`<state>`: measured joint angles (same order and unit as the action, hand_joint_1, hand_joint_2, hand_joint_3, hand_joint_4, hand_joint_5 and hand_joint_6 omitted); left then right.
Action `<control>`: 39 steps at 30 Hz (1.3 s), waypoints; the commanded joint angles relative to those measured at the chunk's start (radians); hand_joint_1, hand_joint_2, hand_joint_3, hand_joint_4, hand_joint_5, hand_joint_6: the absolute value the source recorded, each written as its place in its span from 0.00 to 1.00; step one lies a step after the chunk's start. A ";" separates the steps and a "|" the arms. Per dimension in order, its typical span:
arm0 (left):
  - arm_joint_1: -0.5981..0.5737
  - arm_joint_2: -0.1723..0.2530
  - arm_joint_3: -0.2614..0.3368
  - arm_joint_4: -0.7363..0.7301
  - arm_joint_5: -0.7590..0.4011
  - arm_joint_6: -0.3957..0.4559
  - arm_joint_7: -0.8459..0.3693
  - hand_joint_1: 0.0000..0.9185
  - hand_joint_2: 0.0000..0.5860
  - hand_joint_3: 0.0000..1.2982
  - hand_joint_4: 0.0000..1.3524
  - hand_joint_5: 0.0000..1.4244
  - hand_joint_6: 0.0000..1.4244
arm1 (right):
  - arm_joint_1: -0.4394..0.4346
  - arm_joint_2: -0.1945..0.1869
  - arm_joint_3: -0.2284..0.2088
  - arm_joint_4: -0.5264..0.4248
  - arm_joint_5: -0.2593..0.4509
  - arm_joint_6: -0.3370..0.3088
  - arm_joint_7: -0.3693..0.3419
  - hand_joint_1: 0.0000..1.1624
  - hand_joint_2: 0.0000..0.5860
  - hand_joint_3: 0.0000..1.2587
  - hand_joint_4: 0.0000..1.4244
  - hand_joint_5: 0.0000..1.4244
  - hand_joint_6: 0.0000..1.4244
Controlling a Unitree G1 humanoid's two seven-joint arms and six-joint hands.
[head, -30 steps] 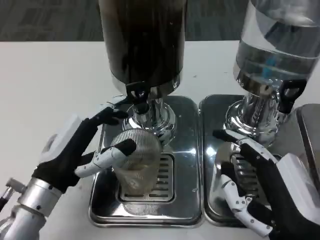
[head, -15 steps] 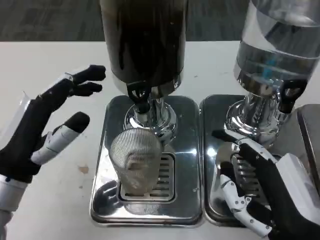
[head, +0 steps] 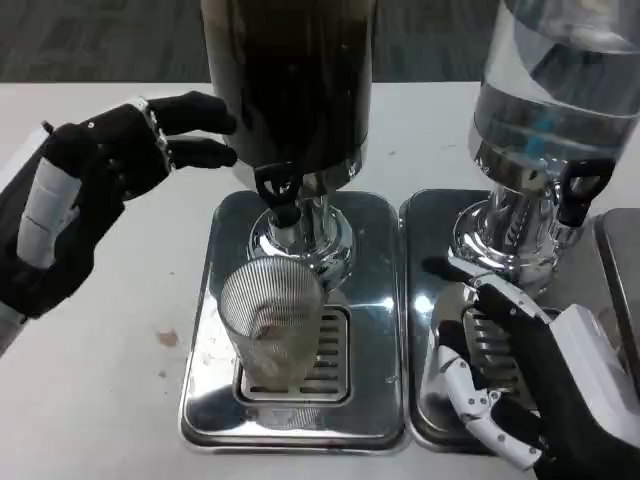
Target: Grasp the cup under the faucet to collect the drink, then remove the cup.
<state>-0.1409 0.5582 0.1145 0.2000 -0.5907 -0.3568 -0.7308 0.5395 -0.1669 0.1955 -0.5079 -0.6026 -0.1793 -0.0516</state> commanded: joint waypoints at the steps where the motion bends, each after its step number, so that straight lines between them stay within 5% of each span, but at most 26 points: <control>1: -0.048 0.006 0.030 0.017 -0.044 0.124 -0.105 0.00 0.09 0.28 0.20 0.24 0.19 | -0.008 0.002 0.004 0.009 0.002 -0.013 -0.017 0.44 0.95 0.20 0.15 0.11 0.17; 14: -0.127 -0.035 0.072 0.048 -0.039 0.294 -0.269 0.00 0.07 0.23 0.16 0.20 0.14 | -0.008 0.005 0.009 0.027 0.004 -0.011 -0.031 0.43 0.96 0.20 0.15 0.11 0.16; 39: -0.136 -0.066 0.021 -0.037 0.002 0.391 -0.349 0.00 0.08 0.19 0.09 0.14 0.08 | -0.020 0.013 0.019 0.055 0.009 -0.016 -0.060 0.43 0.96 0.20 0.15 0.11 0.15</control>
<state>-0.2718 0.4955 0.1436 0.1804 -0.6018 0.0241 -1.0617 0.5216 -0.1578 0.2120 -0.4633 -0.6001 -0.1814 -0.0942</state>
